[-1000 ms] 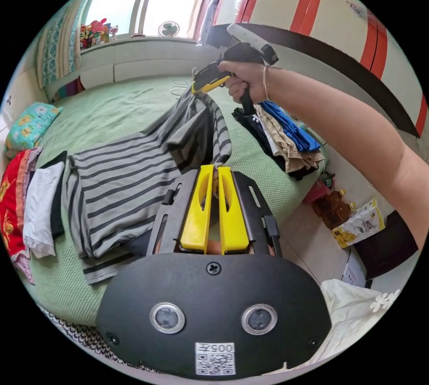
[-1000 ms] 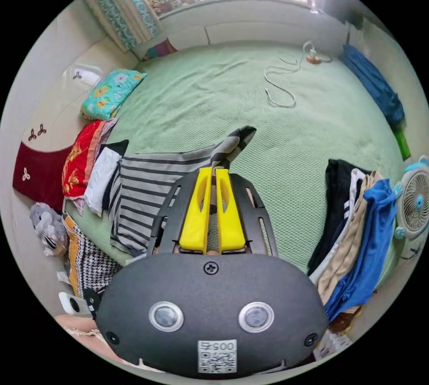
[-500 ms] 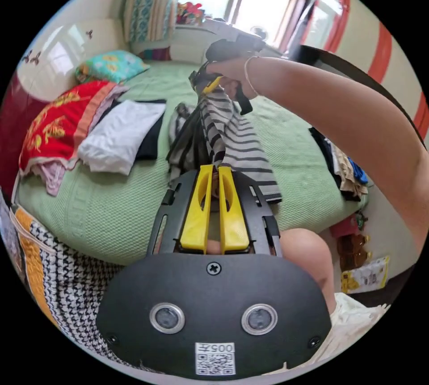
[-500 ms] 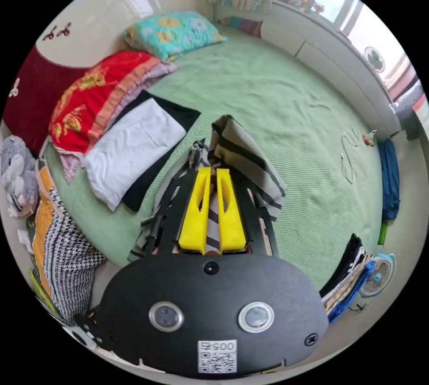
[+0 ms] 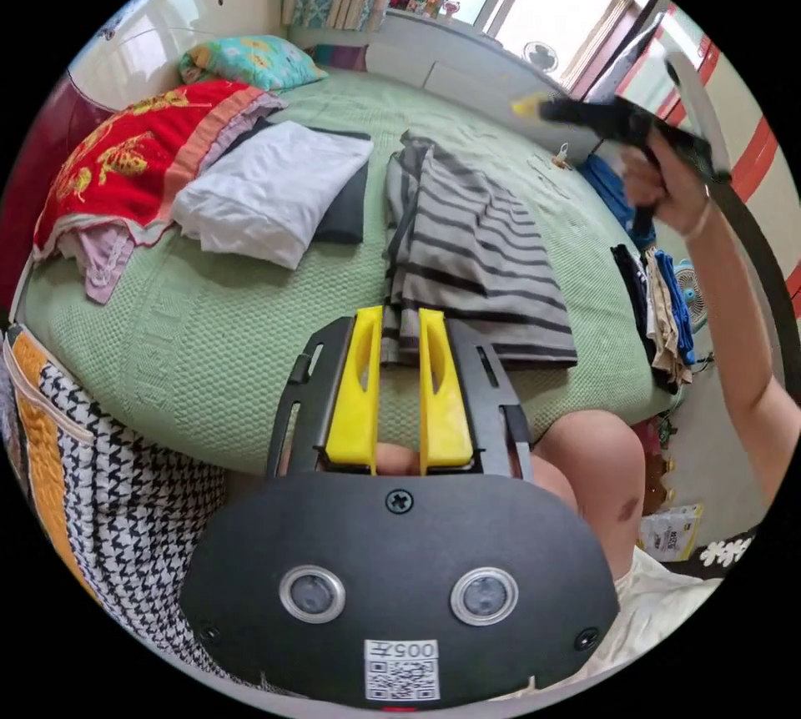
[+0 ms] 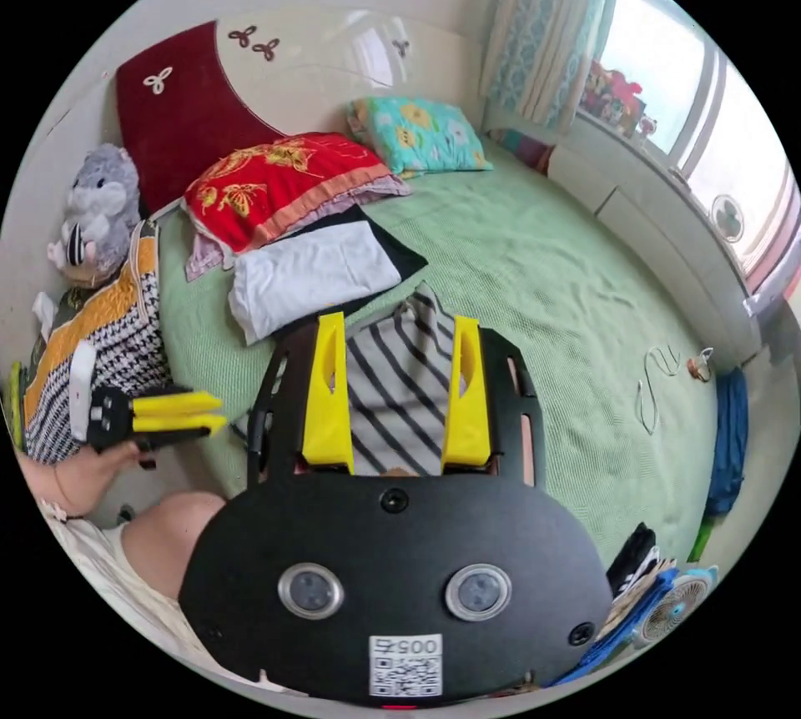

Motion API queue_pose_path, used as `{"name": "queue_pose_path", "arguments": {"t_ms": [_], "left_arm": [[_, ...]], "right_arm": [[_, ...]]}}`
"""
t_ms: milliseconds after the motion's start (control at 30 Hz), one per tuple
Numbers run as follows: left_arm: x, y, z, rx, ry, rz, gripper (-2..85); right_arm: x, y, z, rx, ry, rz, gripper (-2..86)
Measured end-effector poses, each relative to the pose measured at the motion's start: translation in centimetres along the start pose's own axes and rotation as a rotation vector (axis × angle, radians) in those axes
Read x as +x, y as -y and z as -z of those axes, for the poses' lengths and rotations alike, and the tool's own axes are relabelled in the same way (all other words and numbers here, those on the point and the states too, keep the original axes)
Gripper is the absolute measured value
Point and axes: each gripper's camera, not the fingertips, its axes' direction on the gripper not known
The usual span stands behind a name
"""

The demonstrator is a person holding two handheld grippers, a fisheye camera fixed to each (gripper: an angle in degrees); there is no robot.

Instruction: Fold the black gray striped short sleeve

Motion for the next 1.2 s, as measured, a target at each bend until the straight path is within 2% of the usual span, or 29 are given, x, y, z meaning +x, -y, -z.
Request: {"name": "queue_pose_path", "arguments": {"t_ms": [133, 267, 433, 467, 567, 667, 833, 1000, 1067, 1200], "left_arm": [[1.3, 3.2, -2.7, 0.074, 0.025, -0.024, 10.4], [1.4, 5.0, -7.7, -0.035, 0.075, -0.016, 11.2], [2.8, 5.2, -10.1, -0.121, 0.104, -0.032, 7.2], [3.4, 5.0, -9.8, -0.122, 0.120, -0.040, 5.3], [5.4, 4.0, -8.6, -0.098, 0.133, -0.082, 3.0], [6.3, 2.4, -9.1, -0.099, 0.121, -0.083, 2.6], [5.8, 0.8, -12.0, -0.105, 0.079, -0.066, 4.6], [4.6, 0.5, -10.0, -0.065, -0.002, -0.083, 8.1], [4.1, 0.4, -8.7, -0.050, 0.060, -0.090, 10.0], [3.6, 1.8, -6.8, 0.027, 0.121, -0.077, 7.9]], "right_arm": [[-1.9, -7.9, -0.6, -0.059, -0.108, -0.073, 11.5], [-2.9, -14.1, -2.4, -0.146, -0.045, -0.250, 11.6], [-4.4, -15.9, -6.4, -0.281, -0.034, -0.228, 10.0], [-4.2, -15.9, -6.5, -0.276, 0.022, -0.251, 8.1], [-4.2, -16.6, -4.8, -0.243, -0.011, -0.292, 0.9], [-4.8, -18.5, -3.5, -0.240, -0.027, -0.279, -1.3], [-5.9, -22.0, -4.8, -0.245, -0.011, -0.303, -1.4], [-7.2, -24.4, -3.8, -0.203, -0.005, -0.259, 1.9], [-7.0, -25.2, -3.2, -0.210, 0.002, -0.257, 2.8], [-5.4, -25.0, -1.4, -0.132, -0.056, -0.277, 4.0]]}}
